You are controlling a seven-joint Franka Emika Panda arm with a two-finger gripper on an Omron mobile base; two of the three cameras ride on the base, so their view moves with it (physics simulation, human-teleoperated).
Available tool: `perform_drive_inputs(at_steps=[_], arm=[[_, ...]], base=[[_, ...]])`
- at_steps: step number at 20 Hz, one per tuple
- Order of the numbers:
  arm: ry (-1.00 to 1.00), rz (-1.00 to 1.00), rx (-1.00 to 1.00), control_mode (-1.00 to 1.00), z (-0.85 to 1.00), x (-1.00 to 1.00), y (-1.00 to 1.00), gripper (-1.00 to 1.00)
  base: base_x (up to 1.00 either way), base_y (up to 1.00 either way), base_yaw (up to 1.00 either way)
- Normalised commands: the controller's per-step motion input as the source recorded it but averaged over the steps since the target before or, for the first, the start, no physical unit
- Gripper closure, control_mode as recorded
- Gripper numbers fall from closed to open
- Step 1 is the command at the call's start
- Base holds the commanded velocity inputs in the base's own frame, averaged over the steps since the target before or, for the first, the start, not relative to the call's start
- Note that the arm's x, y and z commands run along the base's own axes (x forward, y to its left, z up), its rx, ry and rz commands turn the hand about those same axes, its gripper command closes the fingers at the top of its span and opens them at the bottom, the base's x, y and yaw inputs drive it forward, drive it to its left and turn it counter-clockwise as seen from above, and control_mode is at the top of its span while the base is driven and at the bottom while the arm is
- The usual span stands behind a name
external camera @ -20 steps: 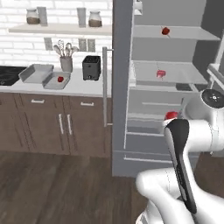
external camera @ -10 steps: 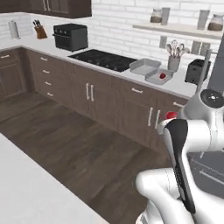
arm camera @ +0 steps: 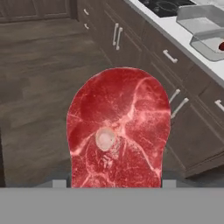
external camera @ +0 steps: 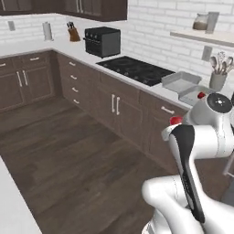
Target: Place one bell pepper and one steak in each tupperware on the nearby counter, to pack two identical lunches.
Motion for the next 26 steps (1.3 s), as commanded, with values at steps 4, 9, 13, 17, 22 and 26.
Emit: perform_drive_inputs(at_steps=[4, 9, 13, 17, 22, 26], arm=[[0.00, 0.00, 0.00, 1.00, 0.00, 0.00, 0.00, 1.00], [0.00, 0.00, 0.00, 1.00, 0.00, 0.00, 0.00, 1.00], [0.00, 0.00, 0.00, 1.00, 0.00, 0.00, 0.00, 1.00], [0.00, 0.00, 0.00, 1.00, 0.00, 0.00, 0.00, 1.00], [0.00, 0.00, 0.00, 1.00, 0.00, 0.00, 0.00, 1.00], [0.00, 0.00, 0.00, 1.00, 0.00, 0.00, 0.00, 1.00]], base=[[1.00, -0.20, 0.18], [1.00, 0.00, 0.00], [1.00, 0.01, -0.27], [1.00, 0.05, -0.55], [0.82, 0.05, -0.70], [0.20, 0.00, -0.74]])
